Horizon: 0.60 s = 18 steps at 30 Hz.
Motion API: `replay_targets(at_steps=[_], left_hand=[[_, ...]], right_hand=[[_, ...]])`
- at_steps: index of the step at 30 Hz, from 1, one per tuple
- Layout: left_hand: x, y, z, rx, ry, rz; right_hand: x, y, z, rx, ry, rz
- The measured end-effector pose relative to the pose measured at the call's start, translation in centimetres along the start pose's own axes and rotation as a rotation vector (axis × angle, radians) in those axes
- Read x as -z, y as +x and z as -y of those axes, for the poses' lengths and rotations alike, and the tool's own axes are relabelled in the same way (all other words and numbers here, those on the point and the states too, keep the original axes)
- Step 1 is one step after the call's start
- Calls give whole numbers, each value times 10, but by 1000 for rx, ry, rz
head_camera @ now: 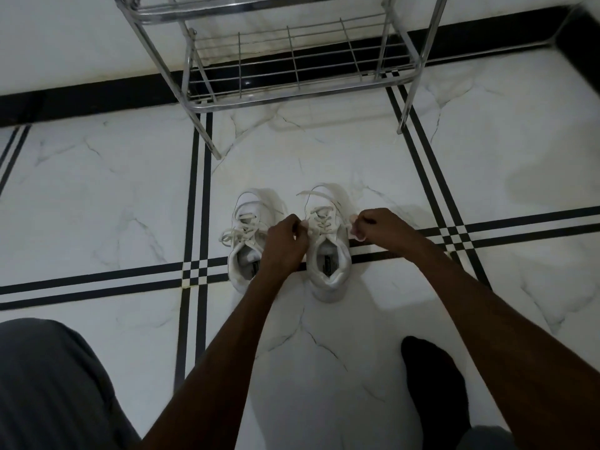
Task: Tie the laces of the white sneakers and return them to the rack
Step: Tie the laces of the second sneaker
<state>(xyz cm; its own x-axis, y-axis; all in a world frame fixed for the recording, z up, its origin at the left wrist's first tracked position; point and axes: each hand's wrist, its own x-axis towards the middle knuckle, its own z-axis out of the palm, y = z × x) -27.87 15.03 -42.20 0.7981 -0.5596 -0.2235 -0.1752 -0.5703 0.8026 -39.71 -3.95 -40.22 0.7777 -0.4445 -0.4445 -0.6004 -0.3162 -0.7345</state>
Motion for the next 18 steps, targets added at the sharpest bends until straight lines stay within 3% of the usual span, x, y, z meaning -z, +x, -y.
replay_targets(at_steps=[3, 5, 8, 11, 18], left_hand=[[8, 0, -18, 84, -234, 45], [13, 3, -24, 124, -469, 124], [14, 5, -30, 97, -650, 158], [6, 5, -34, 64, -599, 126], [0, 9, -37, -59, -430, 144]], right_hand=[[4, 0, 9, -6, 517, -20], [3, -1, 21, 42, 633, -8], [-1, -4, 36, 101, 674, -23], [-8, -3, 39, 108, 669, -49], [-20, 9, 33, 161, 399, -51]])
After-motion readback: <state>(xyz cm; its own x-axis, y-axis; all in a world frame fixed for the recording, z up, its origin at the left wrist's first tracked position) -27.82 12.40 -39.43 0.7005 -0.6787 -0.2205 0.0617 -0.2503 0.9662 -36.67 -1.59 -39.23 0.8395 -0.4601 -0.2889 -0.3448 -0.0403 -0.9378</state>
